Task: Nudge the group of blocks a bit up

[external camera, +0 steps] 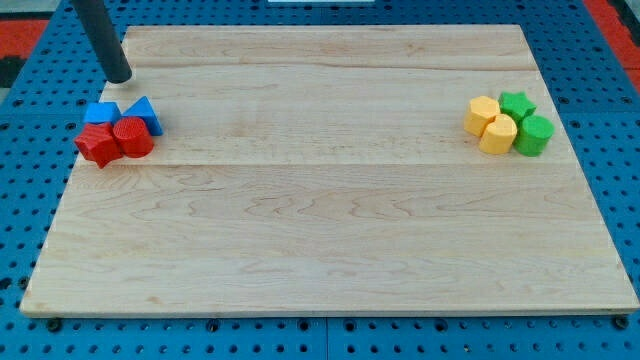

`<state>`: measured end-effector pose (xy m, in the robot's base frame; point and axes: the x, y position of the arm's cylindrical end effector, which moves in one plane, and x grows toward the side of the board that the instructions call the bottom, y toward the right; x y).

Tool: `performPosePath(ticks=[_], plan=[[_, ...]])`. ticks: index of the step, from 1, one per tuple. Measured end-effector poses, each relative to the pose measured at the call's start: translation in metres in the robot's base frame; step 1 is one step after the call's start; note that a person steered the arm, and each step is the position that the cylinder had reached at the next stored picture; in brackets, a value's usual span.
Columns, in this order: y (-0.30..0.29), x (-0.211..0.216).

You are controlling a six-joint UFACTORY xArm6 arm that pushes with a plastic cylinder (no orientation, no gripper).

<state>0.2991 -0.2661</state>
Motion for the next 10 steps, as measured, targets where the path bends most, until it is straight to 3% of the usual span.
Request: performPosePath(ticks=[2, 3, 6, 8, 10], plan=[[-0.007, -0.027], [-0.036, -0.027], [-0.031, -0.009], [0.099, -0.016], [0.299, -0.023]])
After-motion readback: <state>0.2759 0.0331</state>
